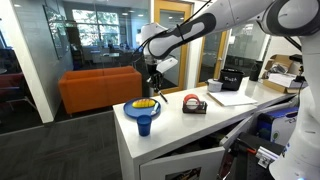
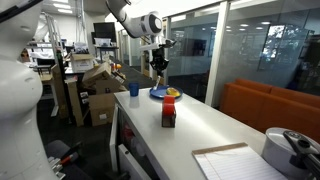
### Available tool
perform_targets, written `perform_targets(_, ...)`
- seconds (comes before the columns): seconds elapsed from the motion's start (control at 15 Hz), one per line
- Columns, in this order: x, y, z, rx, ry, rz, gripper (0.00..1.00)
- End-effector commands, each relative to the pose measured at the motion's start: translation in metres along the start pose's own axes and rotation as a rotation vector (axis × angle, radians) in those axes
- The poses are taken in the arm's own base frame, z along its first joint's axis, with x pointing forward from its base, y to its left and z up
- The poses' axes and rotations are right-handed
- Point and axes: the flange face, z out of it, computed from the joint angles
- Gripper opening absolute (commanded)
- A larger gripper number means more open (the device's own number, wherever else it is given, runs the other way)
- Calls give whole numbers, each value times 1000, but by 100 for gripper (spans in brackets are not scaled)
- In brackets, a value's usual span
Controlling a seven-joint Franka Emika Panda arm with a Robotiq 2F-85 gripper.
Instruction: Pick the marker from the cup and put it on the table
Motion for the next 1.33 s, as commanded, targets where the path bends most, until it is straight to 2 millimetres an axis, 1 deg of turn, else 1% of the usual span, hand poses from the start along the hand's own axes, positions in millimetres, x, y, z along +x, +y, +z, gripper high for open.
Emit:
perform_targets(0.0,1,7,16,-32,-115,43,5)
perform_targets(0.27,-9,9,37,-48,-222,57,5)
perform_targets(0.67,-22,2,66,-62,-325,40,5)
perform_targets(1.27,-25,-15,113,-67,-393,3,5)
